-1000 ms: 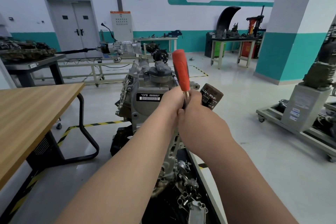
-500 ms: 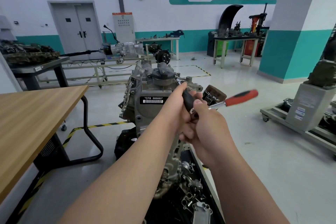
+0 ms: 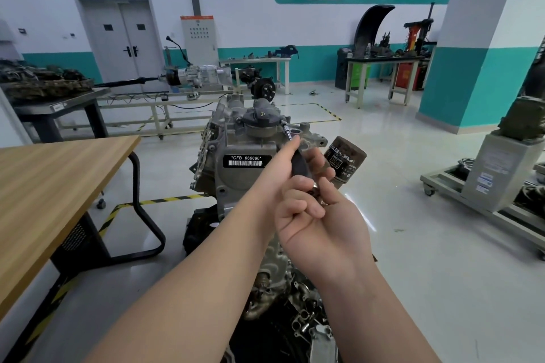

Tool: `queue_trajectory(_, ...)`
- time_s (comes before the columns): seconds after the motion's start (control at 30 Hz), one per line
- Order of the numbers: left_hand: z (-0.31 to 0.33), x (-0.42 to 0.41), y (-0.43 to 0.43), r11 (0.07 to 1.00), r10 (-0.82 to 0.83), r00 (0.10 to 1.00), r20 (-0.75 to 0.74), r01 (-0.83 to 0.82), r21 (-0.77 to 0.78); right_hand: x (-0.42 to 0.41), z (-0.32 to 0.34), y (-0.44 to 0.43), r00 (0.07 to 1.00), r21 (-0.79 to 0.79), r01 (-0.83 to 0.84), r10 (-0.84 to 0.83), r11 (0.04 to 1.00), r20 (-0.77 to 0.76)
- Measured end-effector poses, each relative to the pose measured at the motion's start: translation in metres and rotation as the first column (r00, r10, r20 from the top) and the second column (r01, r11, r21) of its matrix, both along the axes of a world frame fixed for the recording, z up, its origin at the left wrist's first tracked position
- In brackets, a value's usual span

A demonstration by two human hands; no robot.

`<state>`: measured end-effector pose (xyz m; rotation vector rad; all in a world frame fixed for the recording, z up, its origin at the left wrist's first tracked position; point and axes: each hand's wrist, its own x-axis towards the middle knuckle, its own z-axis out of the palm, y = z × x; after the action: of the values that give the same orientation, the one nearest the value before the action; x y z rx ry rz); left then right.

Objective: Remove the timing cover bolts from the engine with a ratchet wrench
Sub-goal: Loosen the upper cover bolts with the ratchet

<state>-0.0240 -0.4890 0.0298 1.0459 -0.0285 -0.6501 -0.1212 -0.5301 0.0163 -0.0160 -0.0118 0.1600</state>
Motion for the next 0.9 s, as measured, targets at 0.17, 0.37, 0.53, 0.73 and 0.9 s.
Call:
queue_trajectory(0.17, -0.002, 0.006, -0.006, 0.998, 0.055, 0.997, -0.05, -0.055, 0.002, 0.003, 0.001, 0.0, 0.991, -0.167, 0.12, -0.129, 0.979, -0.044)
queue_trajectory(0.37, 0.0, 0.011, -0.009, 0.996, 0.091, 0.994, -0.061, -0.089, 0.02, 0.008, 0.004, -0.008, 0.964, -0.665, 0.2, -0.268, 0.719, 0.0)
queue_trajectory(0.53, 0.003, 0.008, -0.012, 0.978, 0.154, 0.985, 0.084, -0.164, 0.127, 0.007, 0.008, -0.017, 0.911, -0.934, 0.142, -0.326, -0.327, 0.253)
queue_trajectory(0.73, 0.004, 0.01, -0.01, 0.944, 0.106, 0.971, 0.214, -0.166, 0.286, 0.004, 0.009, -0.013, 0.907, -0.436, 0.001, -0.183, -0.9, 0.379)
queue_trajectory(0.9, 0.005, 0.007, -0.011, 0.972, 0.159, 0.982, 0.101, -0.173, 0.156, 0.002, 0.003, -0.018, 0.872, -0.528, 0.044, -0.226, -0.848, 0.435)
